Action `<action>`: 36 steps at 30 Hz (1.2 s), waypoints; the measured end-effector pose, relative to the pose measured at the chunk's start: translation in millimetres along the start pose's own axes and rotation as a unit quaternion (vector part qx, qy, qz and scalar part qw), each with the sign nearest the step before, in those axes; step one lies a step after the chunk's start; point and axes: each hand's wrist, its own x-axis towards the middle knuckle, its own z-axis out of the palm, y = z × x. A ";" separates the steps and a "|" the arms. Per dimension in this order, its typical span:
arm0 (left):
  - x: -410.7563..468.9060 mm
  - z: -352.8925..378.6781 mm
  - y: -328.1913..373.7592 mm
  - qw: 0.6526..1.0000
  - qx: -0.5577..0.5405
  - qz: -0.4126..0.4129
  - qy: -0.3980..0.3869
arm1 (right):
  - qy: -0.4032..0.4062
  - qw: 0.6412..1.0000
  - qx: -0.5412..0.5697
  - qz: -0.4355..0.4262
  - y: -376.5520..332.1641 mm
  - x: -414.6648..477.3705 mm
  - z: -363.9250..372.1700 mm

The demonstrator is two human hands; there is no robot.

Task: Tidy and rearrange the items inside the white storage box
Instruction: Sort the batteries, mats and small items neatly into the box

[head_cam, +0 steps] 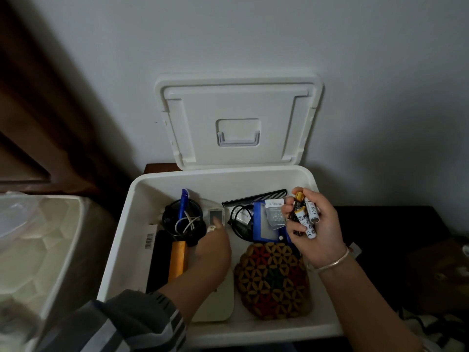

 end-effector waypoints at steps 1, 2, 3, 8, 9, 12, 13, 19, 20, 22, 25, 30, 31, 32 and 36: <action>1.9 1.1 -3.0 0.999 0.029 0.021 0.003 | 0.000 1.000 -0.001 0.000 0.1 0.2 -0.3; 3.5 1.6 -5.4 0.998 0.050 0.038 0.003 | 0.001 1.000 -0.002 -0.001 0.1 0.3 -0.6; 4.1 1.8 -8.2 0.997 0.066 0.049 0.000 | 0.001 1.000 -0.002 -0.003 0.0 0.3 -1.0; 5.0 -0.8 -13.9 0.993 0.087 0.072 0.030 | 0.002 1.000 0.001 -0.008 -0.3 0.1 -1.4; 7.1 -2.8 -14.2 0.991 0.083 0.096 0.050 | 0.001 1.000 0.001 -0.009 -0.3 0.3 -1.4; 16.6 -5.2 -15.3 0.976 0.079 0.180 0.097 | 0.000 1.000 -0.003 -0.010 -0.6 0.4 -2.2; 18.5 -5.6 -15.7 0.974 0.073 0.191 0.097 | -0.001 1.000 -0.005 -0.010 -0.6 0.3 -2.5; 23.3 -4.1 -13.2 0.974 0.085 0.202 0.062 | 0.001 1.000 -0.005 -0.010 -0.9 1.3 -3.2; 22.1 -5.9 -12.1 0.974 0.086 0.200 0.059 | 0.003 1.000 -0.005 -0.010 -0.8 1.5 -2.9; 17.4 -10.6 -9.5 0.974 0.095 0.197 0.051 | 0.005 1.000 -0.005 -0.012 -0.7 1.4 -3.3; 6.2 -24.7 -9.9 0.982 0.109 0.150 0.017 | 0.007 1.000 -0.005 -0.014 -0.9 0.9 -3.2; -25.7 -57.1 -32.2 0.994 0.068 0.086 -0.008 | 0.001 1.000 -0.006 -0.015 -1.5 -0.9 -1.9; -33.3 -63.7 -35.4 0.995 0.055 0.081 -0.005 | -0.001 1.000 -0.006 -0.019 -1.8 -1.4 -1.7; -40.5 -69.5 -36.5 0.996 0.043 0.080 0.000 | -0.001 1.000 -0.006 -0.022 -2.0 -2.0 -1.2; -60.9 -81.0 -15.7 0.991 -0.043 0.130 0.007 | -0.005 0.999 -0.011 -0.043 -5.2 -6.0 1.3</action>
